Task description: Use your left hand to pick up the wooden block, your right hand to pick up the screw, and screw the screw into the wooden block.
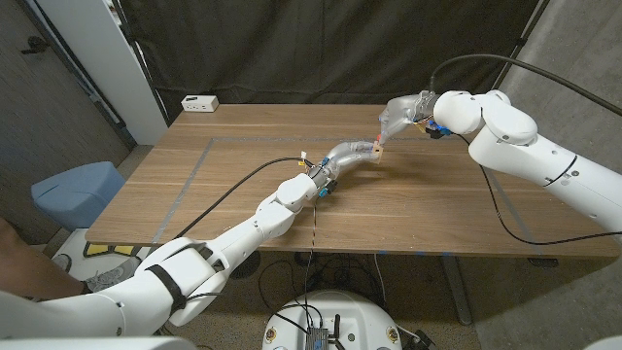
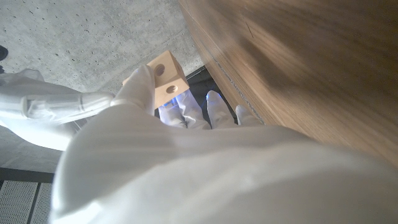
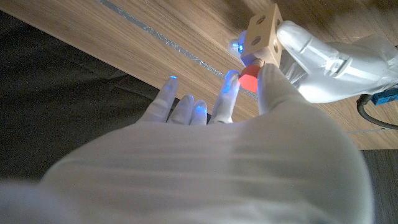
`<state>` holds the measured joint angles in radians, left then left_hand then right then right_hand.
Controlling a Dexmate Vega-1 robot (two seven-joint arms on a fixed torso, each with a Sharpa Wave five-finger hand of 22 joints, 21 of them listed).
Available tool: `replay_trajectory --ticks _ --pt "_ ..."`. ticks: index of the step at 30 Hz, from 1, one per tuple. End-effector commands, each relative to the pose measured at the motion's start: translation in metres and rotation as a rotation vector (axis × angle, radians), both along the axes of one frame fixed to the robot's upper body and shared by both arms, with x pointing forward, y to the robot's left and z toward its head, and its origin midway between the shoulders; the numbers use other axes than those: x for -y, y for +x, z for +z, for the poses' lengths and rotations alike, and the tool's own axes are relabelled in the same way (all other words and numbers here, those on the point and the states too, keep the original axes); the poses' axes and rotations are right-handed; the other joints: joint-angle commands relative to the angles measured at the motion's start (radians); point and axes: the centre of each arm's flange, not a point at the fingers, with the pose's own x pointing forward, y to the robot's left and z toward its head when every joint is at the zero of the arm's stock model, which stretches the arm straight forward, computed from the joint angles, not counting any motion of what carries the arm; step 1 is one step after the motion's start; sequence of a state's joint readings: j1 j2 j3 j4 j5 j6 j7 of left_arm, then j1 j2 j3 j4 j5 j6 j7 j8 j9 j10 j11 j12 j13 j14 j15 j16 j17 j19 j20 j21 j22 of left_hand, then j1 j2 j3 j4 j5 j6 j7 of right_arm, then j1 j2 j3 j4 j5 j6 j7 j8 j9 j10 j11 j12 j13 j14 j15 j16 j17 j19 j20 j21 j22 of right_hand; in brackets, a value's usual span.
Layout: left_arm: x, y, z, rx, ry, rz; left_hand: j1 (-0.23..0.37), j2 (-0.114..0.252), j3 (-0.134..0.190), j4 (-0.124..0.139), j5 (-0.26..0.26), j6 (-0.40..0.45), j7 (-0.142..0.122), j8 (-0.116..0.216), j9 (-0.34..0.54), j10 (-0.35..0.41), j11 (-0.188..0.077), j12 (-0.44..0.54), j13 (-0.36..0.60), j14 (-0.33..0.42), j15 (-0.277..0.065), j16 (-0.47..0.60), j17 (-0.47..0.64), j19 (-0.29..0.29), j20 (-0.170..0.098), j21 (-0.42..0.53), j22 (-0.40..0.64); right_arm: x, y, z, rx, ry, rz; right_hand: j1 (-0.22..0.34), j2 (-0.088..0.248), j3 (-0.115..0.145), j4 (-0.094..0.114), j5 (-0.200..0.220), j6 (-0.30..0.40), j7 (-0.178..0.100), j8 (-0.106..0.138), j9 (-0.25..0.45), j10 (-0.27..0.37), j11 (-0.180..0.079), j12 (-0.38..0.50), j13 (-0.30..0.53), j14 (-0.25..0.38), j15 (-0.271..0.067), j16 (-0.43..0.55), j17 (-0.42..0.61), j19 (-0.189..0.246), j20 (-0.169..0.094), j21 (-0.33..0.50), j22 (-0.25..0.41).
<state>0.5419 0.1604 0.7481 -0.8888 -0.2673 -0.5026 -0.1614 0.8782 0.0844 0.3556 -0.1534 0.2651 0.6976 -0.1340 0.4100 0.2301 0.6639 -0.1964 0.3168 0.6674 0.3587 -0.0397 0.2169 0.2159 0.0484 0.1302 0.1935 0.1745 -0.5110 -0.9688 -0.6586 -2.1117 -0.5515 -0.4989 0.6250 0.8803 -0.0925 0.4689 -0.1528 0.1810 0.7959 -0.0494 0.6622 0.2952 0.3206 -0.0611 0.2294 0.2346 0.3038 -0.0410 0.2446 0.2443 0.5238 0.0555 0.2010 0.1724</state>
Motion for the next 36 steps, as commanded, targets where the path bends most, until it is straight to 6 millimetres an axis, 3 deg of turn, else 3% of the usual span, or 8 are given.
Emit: replay_trajectory --ticks 1,23,36 --pt "0.0004 -0.0017 -0.0001 0.003 0.002 -0.001 -0.006 0.009 0.016 0.002 0.008 0.045 -0.006 0.005 0.006 0.004 0.0 -0.002 0.001 0.005 -0.053 -0.003 0.005 0.004 0.005 0.004 0.004 0.0004 -0.0012 -0.0026 0.005 0.002 -0.006 -0.005 0.006 -0.004 0.004 0.0 0.022 -0.004 0.011 0.001 0.021 -0.007 0.01 0.002 0.016 -0.047 0.012 0.004 0.01 0.002 0.004 0.002" --pt "-0.0009 -0.0008 -0.0008 -0.001 -0.001 0.005 -0.006 0.012 0.018 0.002 0.008 0.044 -0.006 0.005 0.007 0.003 0.0 -0.002 0.001 0.005 -0.053 -0.003 0.005 0.004 0.006 0.004 0.004 -0.0021 0.0023 -0.0064 0.028 0.002 -0.029 -0.114 0.005 -0.062 0.046 -0.003 0.126 0.002 0.053 -0.022 0.087 -0.018 0.019 -0.001 0.052 -0.05 0.027 0.01 0.031 -0.005 0.005 0.004" --pt "-0.0016 -0.0019 -0.0013 -0.001 -0.004 0.007 -0.006 0.011 0.019 0.001 0.008 0.045 -0.005 0.006 0.007 0.005 -0.001 -0.002 0.001 0.005 -0.054 -0.003 0.005 0.004 0.007 0.004 0.004 -0.0043 0.0024 -0.011 0.051 0.004 -0.045 -0.234 -0.041 -0.139 0.079 0.02 0.197 0.01 0.076 -0.044 0.13 -0.019 0.023 -0.004 0.075 -0.052 0.03 0.006 0.04 -0.008 0.004 0.004"
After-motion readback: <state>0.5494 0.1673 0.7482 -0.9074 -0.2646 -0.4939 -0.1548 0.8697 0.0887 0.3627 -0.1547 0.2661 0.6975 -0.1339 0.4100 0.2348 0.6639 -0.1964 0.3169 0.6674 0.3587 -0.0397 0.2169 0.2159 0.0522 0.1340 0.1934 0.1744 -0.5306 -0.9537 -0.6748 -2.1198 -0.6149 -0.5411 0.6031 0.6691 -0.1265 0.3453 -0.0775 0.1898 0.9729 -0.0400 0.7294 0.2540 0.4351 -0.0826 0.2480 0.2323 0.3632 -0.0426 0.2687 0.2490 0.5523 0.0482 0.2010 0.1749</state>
